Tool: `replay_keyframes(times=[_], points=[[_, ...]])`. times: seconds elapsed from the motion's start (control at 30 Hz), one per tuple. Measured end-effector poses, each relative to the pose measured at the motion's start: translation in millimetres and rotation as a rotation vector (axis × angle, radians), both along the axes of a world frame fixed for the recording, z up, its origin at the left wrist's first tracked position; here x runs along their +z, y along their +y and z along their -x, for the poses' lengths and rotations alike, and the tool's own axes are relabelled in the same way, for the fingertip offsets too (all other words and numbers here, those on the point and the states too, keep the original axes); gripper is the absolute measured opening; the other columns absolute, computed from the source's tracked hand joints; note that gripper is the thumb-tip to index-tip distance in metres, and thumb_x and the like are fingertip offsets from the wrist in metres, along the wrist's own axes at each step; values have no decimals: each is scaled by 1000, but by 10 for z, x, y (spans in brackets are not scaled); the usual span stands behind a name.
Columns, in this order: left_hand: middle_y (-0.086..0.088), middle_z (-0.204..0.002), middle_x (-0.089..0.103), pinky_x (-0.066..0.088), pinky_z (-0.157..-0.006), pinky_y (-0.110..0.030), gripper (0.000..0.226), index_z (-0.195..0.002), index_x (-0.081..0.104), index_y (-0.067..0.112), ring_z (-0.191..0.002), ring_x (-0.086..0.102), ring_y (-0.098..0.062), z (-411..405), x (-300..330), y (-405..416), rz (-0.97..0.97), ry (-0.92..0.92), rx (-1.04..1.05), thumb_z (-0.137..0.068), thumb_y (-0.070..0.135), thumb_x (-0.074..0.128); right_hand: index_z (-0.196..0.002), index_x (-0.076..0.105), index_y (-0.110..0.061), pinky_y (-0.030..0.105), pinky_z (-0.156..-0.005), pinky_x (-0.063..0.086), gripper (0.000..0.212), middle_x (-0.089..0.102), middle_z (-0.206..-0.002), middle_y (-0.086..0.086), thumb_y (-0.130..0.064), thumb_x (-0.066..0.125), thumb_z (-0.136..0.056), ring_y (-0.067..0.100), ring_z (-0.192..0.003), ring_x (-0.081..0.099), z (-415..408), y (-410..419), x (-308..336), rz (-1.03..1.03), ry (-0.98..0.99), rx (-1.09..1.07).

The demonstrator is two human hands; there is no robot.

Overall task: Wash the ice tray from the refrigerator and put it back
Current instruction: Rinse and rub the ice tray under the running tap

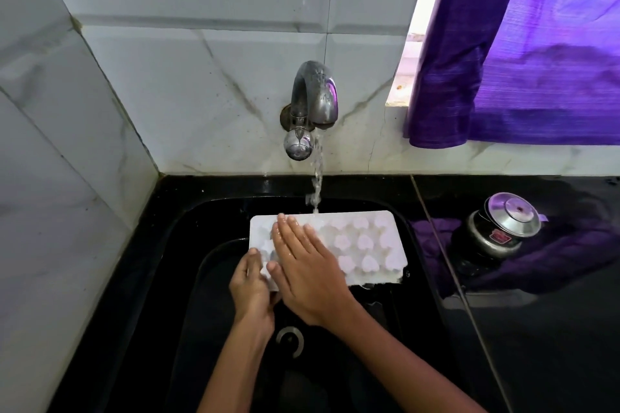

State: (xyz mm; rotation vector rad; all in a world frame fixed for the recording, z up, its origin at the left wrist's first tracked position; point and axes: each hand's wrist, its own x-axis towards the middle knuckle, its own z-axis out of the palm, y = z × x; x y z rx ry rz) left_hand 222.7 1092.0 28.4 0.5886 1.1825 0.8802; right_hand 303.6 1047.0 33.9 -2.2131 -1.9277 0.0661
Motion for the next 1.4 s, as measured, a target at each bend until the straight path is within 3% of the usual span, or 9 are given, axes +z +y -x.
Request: replay_keyframes(times=[0.17, 0.37, 0.47, 0.57, 0.63, 0.73, 1.03, 1.27, 1.4], points=[[-6, -91, 67, 53, -63, -36, 19, -102, 62, 16, -78, 64, -20, 143, 6, 137, 20, -6, 50, -98, 27, 47, -150, 19, -18, 39, -119, 14, 60, 19, -157, -2, -48, 6, -99, 17, -146, 11, -295, -153, -43, 39, -13, 100], [-2, -93, 65, 52, -64, -38, 28, -119, 56, 16, -81, 63, -20, 380, 14, 265, 5, 2, 132, -98, 31, 47, -149, -10, -21, 29, -117, -6, 82, -16, -155, -9, -70, 4, -85, 12, -144, -16, -730, -343, -56, 81, 104, -199], [-1, -94, 65, 52, -66, -39, 31, -124, 55, 15, -83, 63, -19, 431, 29, 272, 2, -13, 128, -98, 30, 46, -150, -8, -16, 31, -117, 8, 89, -8, -159, -3, -70, 19, -86, 11, -146, -5, -738, -371, -10, 76, 424, -318], [-3, -97, 65, 52, -66, -39, 32, -125, 55, 15, -84, 63, -19, 453, 52, 251, -3, -11, 103, -98, 29, 47, -151, -4, -13, 22, -107, 22, 81, 21, -154, -4, -57, 31, -93, 13, -141, 24, -701, -415, 84, 50, 770, -362], [-7, -104, 66, 52, -65, -37, 32, -124, 55, 15, -85, 64, -20, 463, 64, 236, -17, 1, 80, -98, 30, 47, -150, 18, -14, 16, -101, 27, 63, 37, -139, -11, -47, 30, -98, 8, -129, 40, -710, -457, 89, -14, 937, -388], [-8, -108, 65, 52, -63, -37, 31, -123, 55, 15, -88, 64, -21, 465, 70, 193, -38, 21, 18, -98, 31, 45, -121, 55, -14, 8, -73, 46, 30, 64, -111, -1, -26, 34, -102, 2, -93, 61, -782, -536, 53, -209, 1104, -444], [-1, -99, 66, 51, -68, -35, 19, -100, 59, 23, -89, 63, -18, 516, 50, -7, -149, 190, -273, -100, 27, 41, -119, 61, -6, 17, -63, 55, 29, 70, -94, -3, 2, 53, -92, 8, -84, 67, -964, -916, -69, -332, 1178, -608], [-3, -98, 68, 46, -65, -31, 39, -101, 61, 23, -83, 63, -18, 690, -28, -253, -131, 351, -461, -99, 43, 28, -116, 61, -4, 42, -85, 56, 27, 69, -101, 5, 3, 56, -89, 21, -97, 67, -747, -1200, -249, -357, 1171, -645], [-4, -106, 69, 44, -101, -45, 69, -120, 60, 21, -103, 63, -25, 806, -187, -371, -66, 293, -439, -95, 61, 10, -104, 63, -11, 42, -85, 56, 21, 68, -97, 4, 3, 58, -88, 21, -95, 66, -575, -1336, -455, -364, 1149, -670]])
